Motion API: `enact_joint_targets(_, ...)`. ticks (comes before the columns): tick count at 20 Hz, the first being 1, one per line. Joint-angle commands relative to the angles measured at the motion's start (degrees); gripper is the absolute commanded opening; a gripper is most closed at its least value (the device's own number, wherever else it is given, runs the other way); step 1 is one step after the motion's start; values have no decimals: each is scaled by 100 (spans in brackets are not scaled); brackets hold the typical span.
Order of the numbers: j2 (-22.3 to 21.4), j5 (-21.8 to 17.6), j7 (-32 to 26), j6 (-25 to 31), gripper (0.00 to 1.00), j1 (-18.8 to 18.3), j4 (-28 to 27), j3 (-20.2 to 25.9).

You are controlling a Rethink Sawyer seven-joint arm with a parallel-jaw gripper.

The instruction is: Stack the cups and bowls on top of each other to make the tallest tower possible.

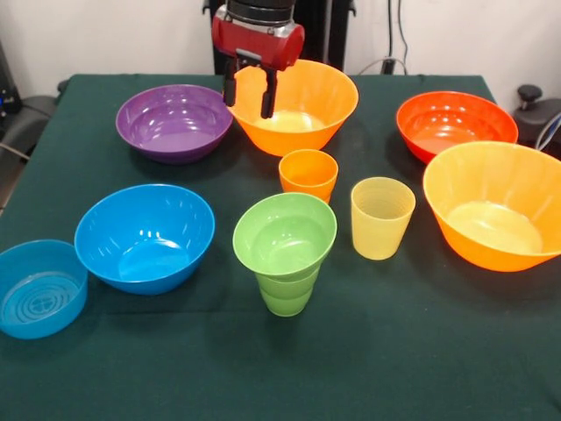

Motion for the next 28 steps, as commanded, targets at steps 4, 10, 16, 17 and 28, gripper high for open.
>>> enact_joint_targets(4,112,-714,29,-401,100,-365,-148,1054)
enact_joint_targets(10,317,-733,276,-568,100,-124,-339,880)
enact_joint_targets(16,558,-661,423,-799,100,80,-433,723)
enact_joint_targets(17,573,-648,432,-810,100,103,-446,709)
enact_joint_targets(28,1015,-745,385,-1245,100,191,-627,562)
